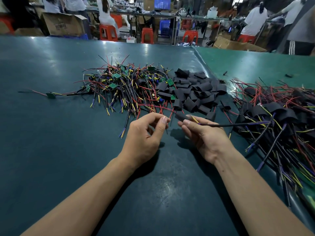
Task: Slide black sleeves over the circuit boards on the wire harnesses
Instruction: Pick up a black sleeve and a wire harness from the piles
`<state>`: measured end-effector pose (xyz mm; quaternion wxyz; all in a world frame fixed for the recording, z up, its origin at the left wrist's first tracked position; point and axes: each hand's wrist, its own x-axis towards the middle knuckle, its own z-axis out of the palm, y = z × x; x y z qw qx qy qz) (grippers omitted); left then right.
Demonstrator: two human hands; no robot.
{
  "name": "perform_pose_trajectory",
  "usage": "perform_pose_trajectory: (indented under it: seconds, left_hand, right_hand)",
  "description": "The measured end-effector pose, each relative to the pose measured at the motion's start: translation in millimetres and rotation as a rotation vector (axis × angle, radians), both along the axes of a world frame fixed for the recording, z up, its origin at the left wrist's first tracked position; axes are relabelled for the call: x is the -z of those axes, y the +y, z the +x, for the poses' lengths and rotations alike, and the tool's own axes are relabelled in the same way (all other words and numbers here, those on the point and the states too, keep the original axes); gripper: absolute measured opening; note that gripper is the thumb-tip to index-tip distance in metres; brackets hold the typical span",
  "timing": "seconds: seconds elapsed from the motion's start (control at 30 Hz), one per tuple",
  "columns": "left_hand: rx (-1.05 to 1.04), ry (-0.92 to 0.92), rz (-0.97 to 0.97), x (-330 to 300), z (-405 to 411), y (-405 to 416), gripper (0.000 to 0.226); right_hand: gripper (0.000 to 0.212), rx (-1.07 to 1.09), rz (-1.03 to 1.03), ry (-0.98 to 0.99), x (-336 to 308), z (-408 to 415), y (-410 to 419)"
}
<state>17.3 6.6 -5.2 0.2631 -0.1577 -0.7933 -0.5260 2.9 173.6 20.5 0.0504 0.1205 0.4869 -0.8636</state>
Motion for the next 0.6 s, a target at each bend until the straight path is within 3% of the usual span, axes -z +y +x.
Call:
perform_pose_trajectory:
  seconds: [0.1, 0.23, 0.3, 0.47, 0.53, 0.6]
  left_hand:
    - [-0.016, -0.024, 0.032, -0.5, 0.2, 0.0, 0.022]
    - [-0.042, -0.048, 0.023, -2.5, 1.0, 0.3, 0.020]
    - [-0.059, -0.053, -0.002, -3.2, 1.4, 0.2, 0.014]
    - [-0.153, -0.005, -0.069, -4.0, 0.3, -2.9, 0.012]
    - [-0.254, 0.050, -0.213, -3.0, -2.0, -8.8, 0.015]
    - [-0.347, -0.013, -0.383, -0.8, -6.7, -15.8, 0.022]
  right_hand:
    - [0.020, 0.167, -0.026, 0.086, -11.7, -5.5, 9.4]
    - [0.011, 0.416, -0.496, 0.245, -29.3, -10.4, 51.7]
    - [0.008, 0.444, -0.588, 0.238, -29.4, -9.3, 62.7]
    - [0.012, 0.324, -0.450, 0.156, -17.1, -9.1, 48.4]
    - [0.012, 0.291, -0.376, 0.158, -15.1, -9.6, 44.0]
    - [0.015, 0.247, -0.297, 0.154, -13.5, -8.6, 40.8]
